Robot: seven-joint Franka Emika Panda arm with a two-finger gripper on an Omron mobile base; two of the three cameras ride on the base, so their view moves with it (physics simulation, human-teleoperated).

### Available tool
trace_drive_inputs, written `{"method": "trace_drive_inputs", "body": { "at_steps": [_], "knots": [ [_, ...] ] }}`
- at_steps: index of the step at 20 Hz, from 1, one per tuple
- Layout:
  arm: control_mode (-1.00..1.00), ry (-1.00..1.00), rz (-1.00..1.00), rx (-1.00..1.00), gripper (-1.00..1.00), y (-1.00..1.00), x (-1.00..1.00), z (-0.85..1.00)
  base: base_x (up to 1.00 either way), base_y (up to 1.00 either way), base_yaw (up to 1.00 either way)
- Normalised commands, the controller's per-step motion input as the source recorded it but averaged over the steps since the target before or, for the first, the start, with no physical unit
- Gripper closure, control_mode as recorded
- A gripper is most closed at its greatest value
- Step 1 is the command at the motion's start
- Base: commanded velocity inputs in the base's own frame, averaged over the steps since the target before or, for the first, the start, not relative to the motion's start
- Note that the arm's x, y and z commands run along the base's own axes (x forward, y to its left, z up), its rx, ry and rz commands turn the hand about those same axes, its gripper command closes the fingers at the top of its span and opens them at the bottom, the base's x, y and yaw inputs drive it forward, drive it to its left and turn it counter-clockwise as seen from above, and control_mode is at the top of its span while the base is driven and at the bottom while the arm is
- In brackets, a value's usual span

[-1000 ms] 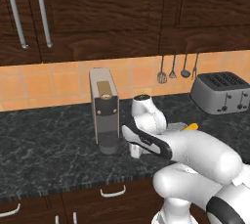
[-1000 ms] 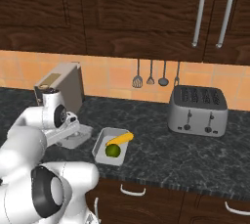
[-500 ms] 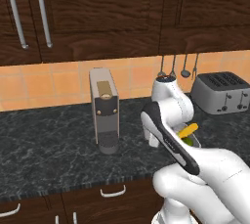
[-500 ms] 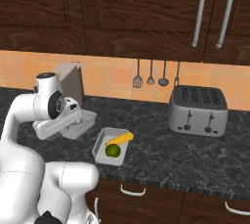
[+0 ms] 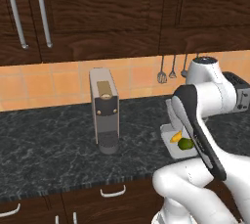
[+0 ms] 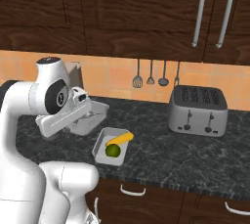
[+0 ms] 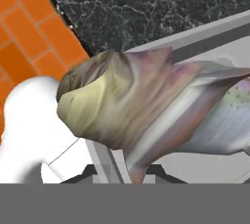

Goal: Take the meat container that has the fish and place it on the second highest rack of the freezer. Then take the vegetable container that has the corn and lime and place it on the highest rack of the freezer.

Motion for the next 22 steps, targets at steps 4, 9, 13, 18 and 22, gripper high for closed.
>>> {"method": "trace_drive_inputs", "body": {
  "at_steps": [4,9,13,18,22],
  "knots": [
    [-1.00,0.02,0.00,0.00,1.00,-0.87,-0.26,0.44,0.00,0.00,0.00],
    [-1.00,-0.08,0.10,-0.06,1.00,-0.13,-0.40,0.00,0.00,0.00,0.00],
    [-1.00,-0.20,0.27,-0.13,1.00,0.34,-0.11,0.00,0.00,0.00,0.00],
    [1.00,-0.03,0.10,-0.05,1.00,0.09,-0.17,0.00,-0.50,-0.07,-0.07],
    [1.00,0.00,0.00,0.00,1.00,0.00,0.00,0.00,-0.58,-0.03,-0.75]
  ]
}}
